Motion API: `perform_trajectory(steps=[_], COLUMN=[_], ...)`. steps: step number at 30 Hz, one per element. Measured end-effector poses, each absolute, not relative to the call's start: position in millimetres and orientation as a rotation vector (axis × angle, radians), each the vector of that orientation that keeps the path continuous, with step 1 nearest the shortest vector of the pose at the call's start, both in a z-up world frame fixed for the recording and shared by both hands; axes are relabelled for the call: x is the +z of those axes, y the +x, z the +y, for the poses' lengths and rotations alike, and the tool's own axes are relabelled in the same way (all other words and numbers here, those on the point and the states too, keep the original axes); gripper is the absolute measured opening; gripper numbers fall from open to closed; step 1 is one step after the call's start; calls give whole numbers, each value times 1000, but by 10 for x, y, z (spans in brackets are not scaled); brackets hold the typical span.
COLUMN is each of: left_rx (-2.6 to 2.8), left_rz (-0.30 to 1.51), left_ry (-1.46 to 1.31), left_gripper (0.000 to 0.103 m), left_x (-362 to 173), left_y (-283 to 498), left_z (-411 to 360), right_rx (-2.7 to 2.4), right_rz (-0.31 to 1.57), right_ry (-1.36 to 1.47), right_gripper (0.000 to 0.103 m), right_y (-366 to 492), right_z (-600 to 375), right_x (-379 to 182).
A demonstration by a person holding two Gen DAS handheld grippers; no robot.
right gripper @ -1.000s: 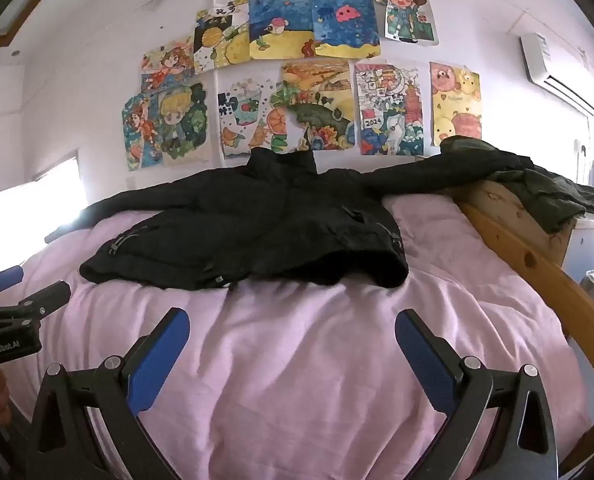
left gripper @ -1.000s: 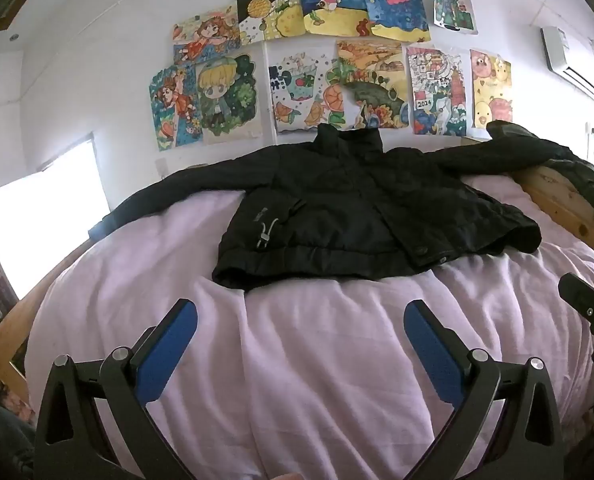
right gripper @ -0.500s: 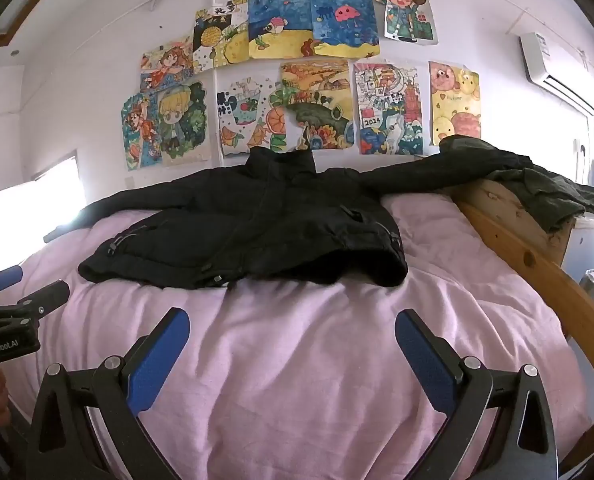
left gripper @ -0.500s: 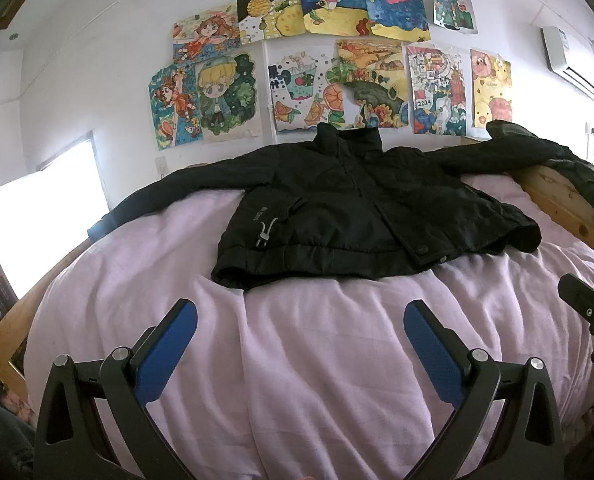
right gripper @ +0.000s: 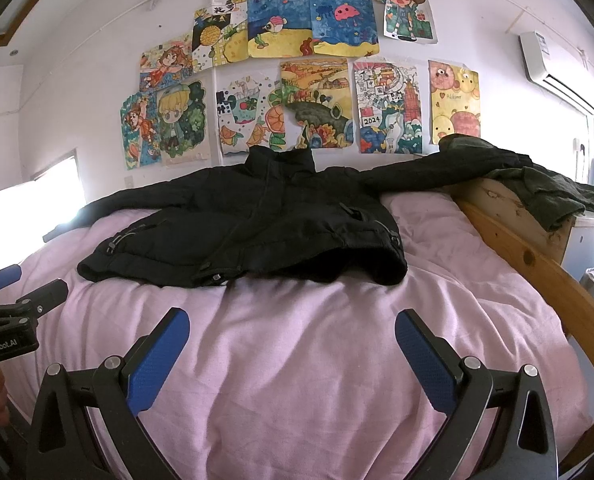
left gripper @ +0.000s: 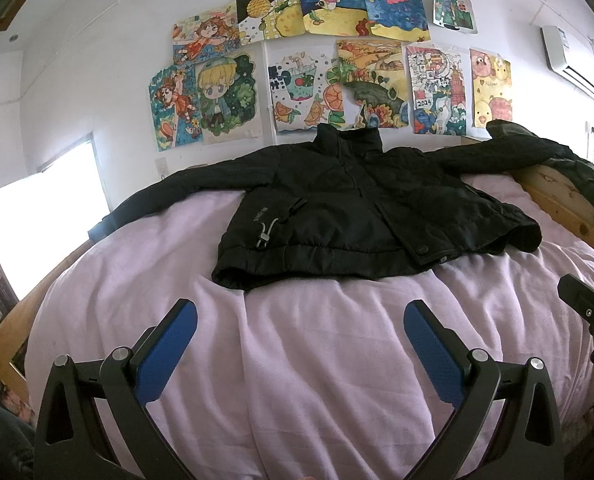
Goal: Fold large clothes
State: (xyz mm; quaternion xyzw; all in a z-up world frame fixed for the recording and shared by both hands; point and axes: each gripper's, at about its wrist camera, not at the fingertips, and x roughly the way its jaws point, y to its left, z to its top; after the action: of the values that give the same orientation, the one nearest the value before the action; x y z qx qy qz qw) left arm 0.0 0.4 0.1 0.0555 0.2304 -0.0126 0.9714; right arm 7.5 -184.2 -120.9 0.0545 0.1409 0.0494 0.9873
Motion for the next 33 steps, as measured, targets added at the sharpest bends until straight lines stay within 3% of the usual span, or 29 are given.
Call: perform_trajectory(steps=[33], left_rx=[-24], left_rz=[464], left_ry=[116], left_gripper=[102], left_x=[1], left_y=[-1], left_z=[1], right_rx=[96], right_rz=[282], right_ry=[112], right_gripper=[103], right_y=[68], right_z=[-1864], right_x=[-1236])
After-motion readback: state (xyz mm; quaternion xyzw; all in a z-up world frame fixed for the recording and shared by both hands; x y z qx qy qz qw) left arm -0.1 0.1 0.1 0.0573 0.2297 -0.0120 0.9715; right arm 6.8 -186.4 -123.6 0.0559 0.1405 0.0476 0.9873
